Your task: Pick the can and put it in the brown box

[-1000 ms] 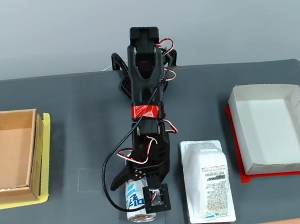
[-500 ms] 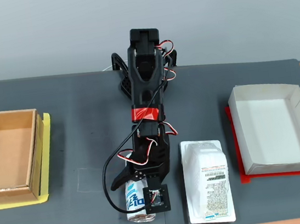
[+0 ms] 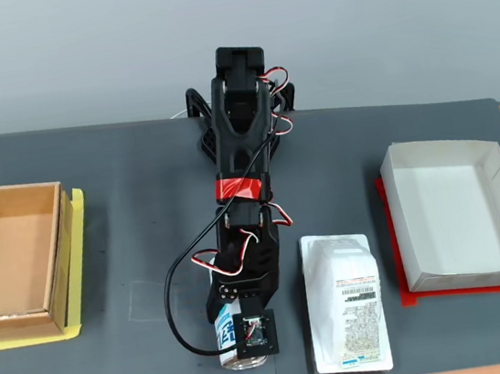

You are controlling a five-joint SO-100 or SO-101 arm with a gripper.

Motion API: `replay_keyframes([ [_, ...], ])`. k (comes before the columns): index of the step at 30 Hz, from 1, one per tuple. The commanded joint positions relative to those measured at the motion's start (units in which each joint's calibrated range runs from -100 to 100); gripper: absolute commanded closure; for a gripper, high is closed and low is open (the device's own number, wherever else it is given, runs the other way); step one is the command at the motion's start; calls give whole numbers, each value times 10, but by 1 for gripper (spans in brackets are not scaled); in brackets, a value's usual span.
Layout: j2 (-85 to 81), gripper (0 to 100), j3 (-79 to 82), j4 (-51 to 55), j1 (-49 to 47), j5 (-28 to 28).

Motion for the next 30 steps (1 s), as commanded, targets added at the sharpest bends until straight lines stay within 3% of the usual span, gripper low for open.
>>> replay_keyframes([
  [1,-5,89,-13,-2,-1,2],
  [10,-66,90,-18,7,2,4],
  [19,-198,90,-64,117,29,130],
  [24,-243,90,-147,125,108,160],
  [30,-252,90,-220,124,209,259],
])
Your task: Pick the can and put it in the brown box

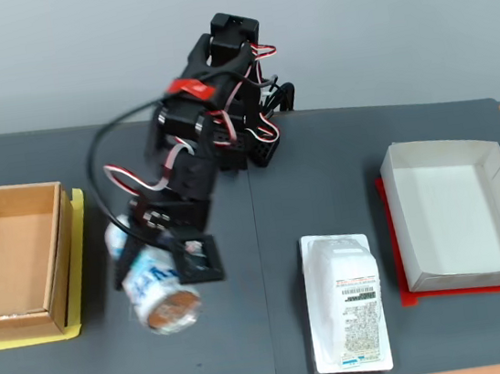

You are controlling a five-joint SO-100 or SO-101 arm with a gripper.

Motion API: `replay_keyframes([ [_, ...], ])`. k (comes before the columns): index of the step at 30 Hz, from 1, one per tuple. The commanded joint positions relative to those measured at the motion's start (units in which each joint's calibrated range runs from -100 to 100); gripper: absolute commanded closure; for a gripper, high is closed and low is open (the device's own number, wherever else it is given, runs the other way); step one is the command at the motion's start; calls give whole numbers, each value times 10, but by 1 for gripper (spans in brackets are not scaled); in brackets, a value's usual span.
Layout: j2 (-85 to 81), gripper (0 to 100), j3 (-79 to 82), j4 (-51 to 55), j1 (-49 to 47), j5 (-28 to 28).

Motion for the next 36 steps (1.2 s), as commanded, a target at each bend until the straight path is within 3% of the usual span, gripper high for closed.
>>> replay_keyframes([
  [1,-29,90,-67,-3,59,62],
  [8,-26,90,-117,-7,174,151],
  [15,57,90,-186,-9,244,200],
  [36,337,90,-411,-9,310,194],
])
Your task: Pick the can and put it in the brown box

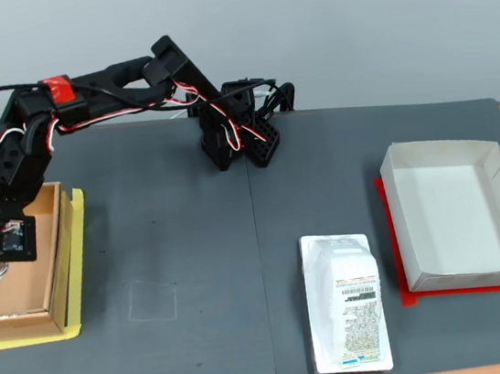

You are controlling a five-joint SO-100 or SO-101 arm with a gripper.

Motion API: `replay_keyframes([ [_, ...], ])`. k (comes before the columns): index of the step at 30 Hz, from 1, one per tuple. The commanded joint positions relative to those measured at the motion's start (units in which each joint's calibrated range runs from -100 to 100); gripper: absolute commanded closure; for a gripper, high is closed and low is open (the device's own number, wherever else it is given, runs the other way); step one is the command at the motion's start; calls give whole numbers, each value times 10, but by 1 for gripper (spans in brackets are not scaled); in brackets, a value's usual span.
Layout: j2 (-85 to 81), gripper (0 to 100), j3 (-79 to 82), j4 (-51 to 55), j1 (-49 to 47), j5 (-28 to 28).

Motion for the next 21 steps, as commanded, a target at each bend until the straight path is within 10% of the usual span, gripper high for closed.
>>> replay_keyframes([
  [1,4,90,-50,-9,2,-18],
  [11,11,89,-49,-8,-3,-36],
  [21,8,65,-46,2,-10,-37],
])
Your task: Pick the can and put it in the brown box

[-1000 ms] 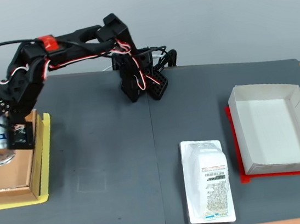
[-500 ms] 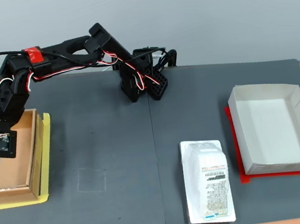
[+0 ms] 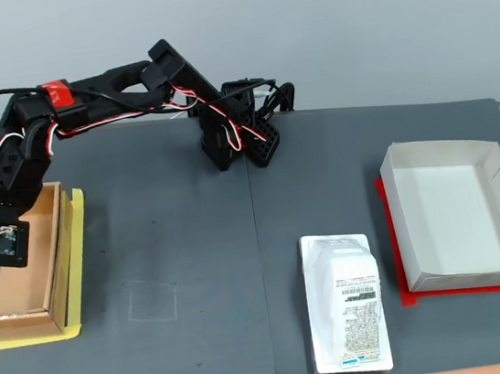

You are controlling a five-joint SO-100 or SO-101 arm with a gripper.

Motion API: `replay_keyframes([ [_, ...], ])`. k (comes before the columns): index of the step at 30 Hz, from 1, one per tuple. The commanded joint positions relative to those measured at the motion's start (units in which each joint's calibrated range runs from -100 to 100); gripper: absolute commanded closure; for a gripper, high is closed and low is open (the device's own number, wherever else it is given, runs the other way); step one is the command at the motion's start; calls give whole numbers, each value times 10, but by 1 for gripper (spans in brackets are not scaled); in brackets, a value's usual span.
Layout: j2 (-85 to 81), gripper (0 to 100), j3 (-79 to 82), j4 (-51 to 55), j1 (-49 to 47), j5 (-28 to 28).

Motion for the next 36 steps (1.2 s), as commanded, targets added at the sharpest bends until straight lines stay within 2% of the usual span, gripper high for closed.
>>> replay_keyframes([
  [1,-9,65,-24,1,-5,-2],
  [7,-22,71,9,1,-8,-2],
  [16,-146,91,165,0,-27,-42],
  [23,-279,92,294,0,-76,-58],
  [36,-568,92,488,1,-188,-273],
])
